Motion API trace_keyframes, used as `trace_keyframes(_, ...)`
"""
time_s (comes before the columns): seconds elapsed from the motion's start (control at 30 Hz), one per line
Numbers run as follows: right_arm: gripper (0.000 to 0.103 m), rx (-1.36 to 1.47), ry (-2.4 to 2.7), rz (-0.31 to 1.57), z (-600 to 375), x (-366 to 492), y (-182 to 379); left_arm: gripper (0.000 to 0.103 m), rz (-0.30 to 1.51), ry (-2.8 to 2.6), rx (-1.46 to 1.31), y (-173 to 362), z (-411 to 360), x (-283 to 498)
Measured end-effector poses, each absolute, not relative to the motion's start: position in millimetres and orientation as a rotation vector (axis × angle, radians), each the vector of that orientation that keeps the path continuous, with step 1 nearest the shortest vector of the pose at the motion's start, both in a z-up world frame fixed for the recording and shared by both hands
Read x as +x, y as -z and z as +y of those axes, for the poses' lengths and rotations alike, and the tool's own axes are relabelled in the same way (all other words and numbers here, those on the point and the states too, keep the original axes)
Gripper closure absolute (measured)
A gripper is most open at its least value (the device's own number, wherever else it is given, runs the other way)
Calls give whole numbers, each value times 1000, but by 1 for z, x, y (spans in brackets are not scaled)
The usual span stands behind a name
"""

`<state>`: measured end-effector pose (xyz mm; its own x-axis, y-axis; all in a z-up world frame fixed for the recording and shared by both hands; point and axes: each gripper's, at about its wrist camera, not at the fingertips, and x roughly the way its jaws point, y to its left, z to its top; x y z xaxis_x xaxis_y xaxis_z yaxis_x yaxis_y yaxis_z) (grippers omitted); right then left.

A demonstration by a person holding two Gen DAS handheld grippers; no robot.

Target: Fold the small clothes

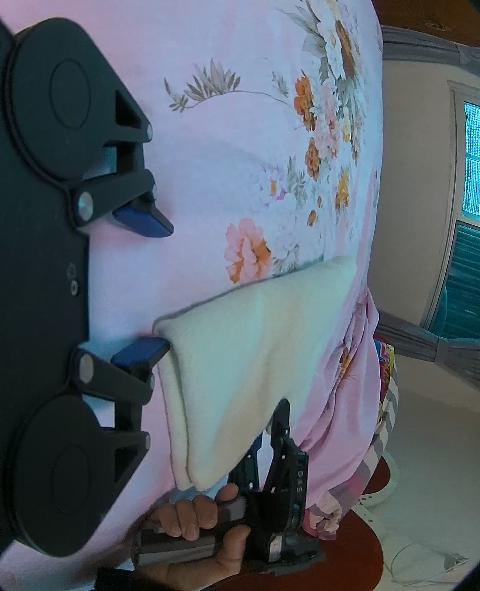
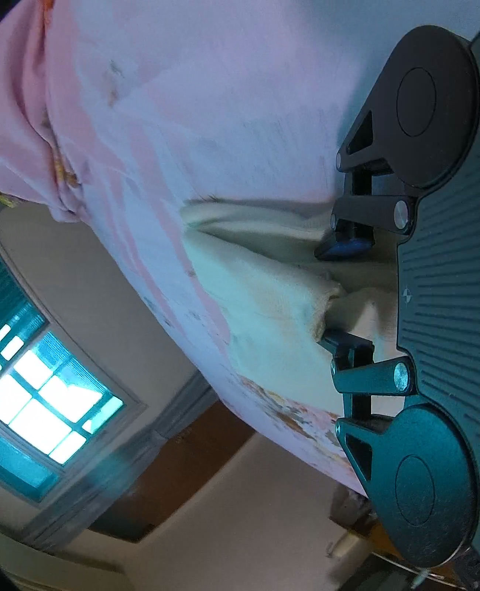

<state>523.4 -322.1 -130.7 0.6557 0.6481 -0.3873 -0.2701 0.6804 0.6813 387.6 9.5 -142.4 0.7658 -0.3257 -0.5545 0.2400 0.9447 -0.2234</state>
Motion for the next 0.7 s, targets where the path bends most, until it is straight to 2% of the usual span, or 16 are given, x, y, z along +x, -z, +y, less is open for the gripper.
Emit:
trace_keyframes(0.03, 73, 603, -564, 668, -320, 523, 128, 44, 627, 306, -136, 142, 8, 387)
trace_keyframes(0.07, 88, 582, -573, 664, -319, 521, 124, 44, 627, 306, -133, 142, 8, 387)
trace_keyframes(0.1, 89, 543, -562, 652, -315, 518, 119, 44, 626, 306, -133, 142, 8, 387)
trace_keyframes(0.3, 91, 425, -495, 490, -315, 495, 91, 44, 623, 314, -153, 143, 12, 388)
trace_keyframes(0.43, 90, 454, -456, 631, -317, 512, 125, 44, 624, 315, -149, 143, 13, 388)
trace_keyframes(0.53, 83, 527, -465, 616, -325, 504, 125, 44, 632, 348, -176, 139, 20, 387)
trace_keyframes(0.7, 83, 438, -423, 524, -351, 466, 103, 44, 583, 412, -285, 122, 48, 369)
